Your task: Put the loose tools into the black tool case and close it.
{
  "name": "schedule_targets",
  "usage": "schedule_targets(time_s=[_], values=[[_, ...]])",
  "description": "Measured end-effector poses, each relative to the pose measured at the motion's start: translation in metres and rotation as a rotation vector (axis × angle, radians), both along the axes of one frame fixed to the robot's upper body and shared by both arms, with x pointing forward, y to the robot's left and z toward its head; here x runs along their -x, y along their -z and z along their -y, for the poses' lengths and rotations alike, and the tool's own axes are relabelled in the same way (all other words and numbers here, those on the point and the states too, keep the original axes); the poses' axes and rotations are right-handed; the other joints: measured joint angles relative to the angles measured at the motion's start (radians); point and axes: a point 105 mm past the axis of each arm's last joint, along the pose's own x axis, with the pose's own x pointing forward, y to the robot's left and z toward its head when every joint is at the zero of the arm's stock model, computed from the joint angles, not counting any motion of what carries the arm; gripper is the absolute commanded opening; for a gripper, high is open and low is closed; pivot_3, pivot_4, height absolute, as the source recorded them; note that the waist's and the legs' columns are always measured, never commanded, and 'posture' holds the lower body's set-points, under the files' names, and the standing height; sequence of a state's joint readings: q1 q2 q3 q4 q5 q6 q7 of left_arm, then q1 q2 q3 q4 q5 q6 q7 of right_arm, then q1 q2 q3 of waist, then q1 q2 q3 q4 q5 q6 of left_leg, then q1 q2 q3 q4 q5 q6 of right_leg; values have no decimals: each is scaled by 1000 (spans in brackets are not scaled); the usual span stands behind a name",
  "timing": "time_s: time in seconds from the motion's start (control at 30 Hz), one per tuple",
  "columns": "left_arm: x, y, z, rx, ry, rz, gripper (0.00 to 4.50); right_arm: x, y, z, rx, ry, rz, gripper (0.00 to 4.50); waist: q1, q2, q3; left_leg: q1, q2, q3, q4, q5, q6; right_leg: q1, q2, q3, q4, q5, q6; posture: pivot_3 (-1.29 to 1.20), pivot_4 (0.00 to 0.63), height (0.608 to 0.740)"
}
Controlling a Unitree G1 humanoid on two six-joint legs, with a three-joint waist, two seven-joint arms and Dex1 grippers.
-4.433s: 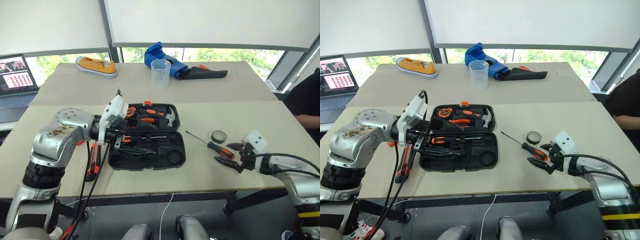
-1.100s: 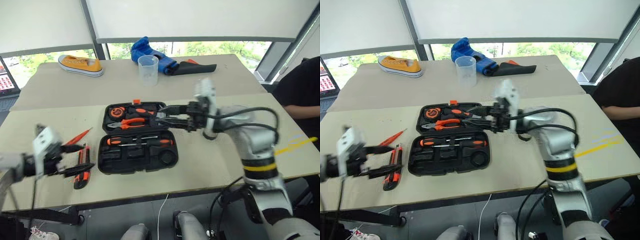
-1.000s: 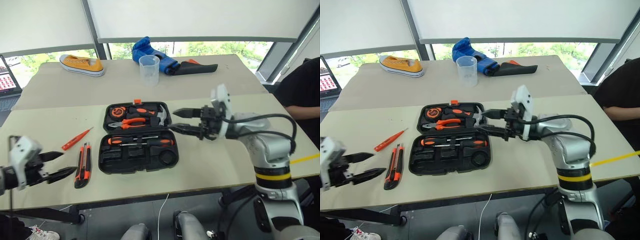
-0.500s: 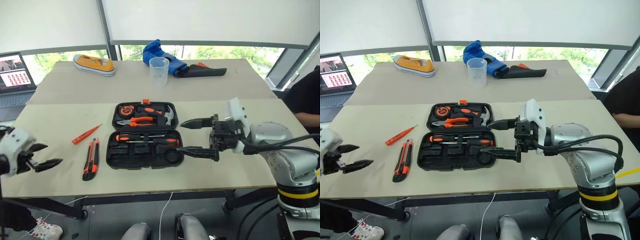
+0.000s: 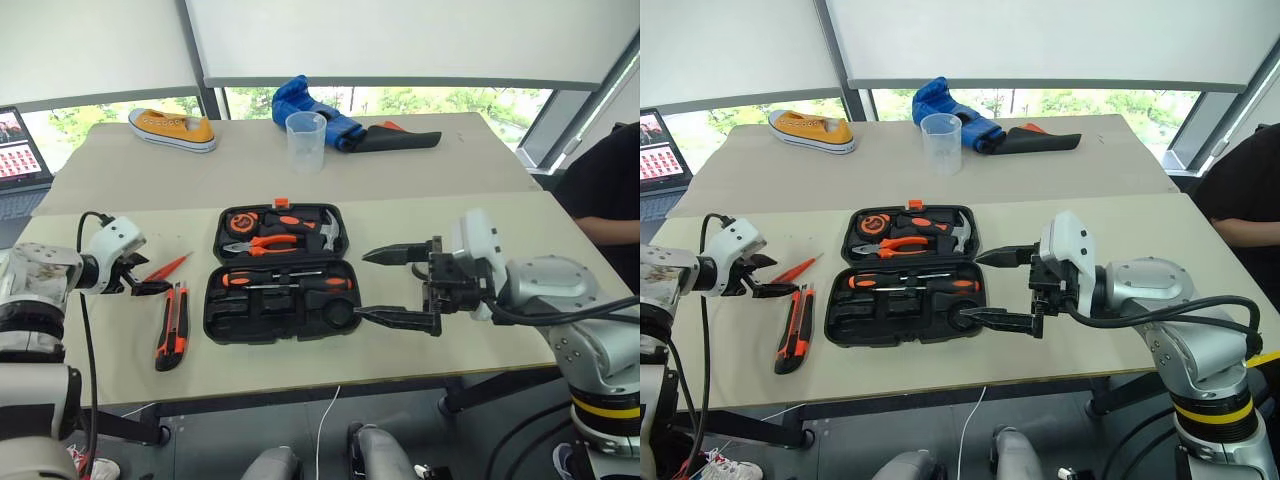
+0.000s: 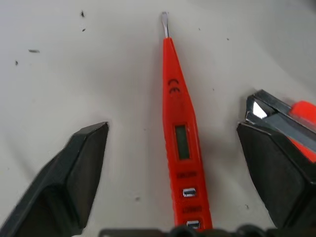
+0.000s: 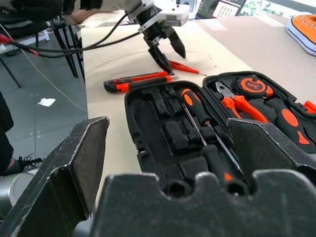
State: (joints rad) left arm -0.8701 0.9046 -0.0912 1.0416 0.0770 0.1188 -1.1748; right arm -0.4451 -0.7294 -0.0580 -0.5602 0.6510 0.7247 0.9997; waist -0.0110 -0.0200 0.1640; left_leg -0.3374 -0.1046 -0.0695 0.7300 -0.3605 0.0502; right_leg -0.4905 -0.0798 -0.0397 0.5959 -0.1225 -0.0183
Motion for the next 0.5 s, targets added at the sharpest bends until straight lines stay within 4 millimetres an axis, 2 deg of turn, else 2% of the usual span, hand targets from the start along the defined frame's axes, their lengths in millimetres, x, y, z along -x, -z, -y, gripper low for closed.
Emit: schedule_targets(time_s=[0.17, 0.27, 0.43, 0.5], values=[[-2, 5, 7, 21, 37, 3, 1289, 1, 3, 3, 25, 11, -5, 4500, 3, 0, 0, 1, 0, 0, 1, 0, 0, 1, -1, 1, 0, 0, 0, 0, 150, 724], [-2, 6, 6, 30, 33, 8, 454, 3, 3, 5, 28, 5, -13, 4500, 4, 0, 0, 1, 0, 0, 2, 0, 0, 1, -1, 1, 1, 0, 0, 0, 150, 724], [-2, -2, 5, 3, 71, 54, 446, 10, 7, 14, 53, -2, -51, 4500, 7, -1, 0, 0, 1, 0, 2, 0, 0, 0, -1, 1, 0, 0, 0, 0, 150, 724], [-3, -20, 8, 4, 118, 95, 446, 12, 9, 17, 66, -4, -69, 4500, 8, -1, 0, -1, 1, 0, 2, 0, 1, 0, -1, 0, 1, 0, 0, 0, 150, 724]])
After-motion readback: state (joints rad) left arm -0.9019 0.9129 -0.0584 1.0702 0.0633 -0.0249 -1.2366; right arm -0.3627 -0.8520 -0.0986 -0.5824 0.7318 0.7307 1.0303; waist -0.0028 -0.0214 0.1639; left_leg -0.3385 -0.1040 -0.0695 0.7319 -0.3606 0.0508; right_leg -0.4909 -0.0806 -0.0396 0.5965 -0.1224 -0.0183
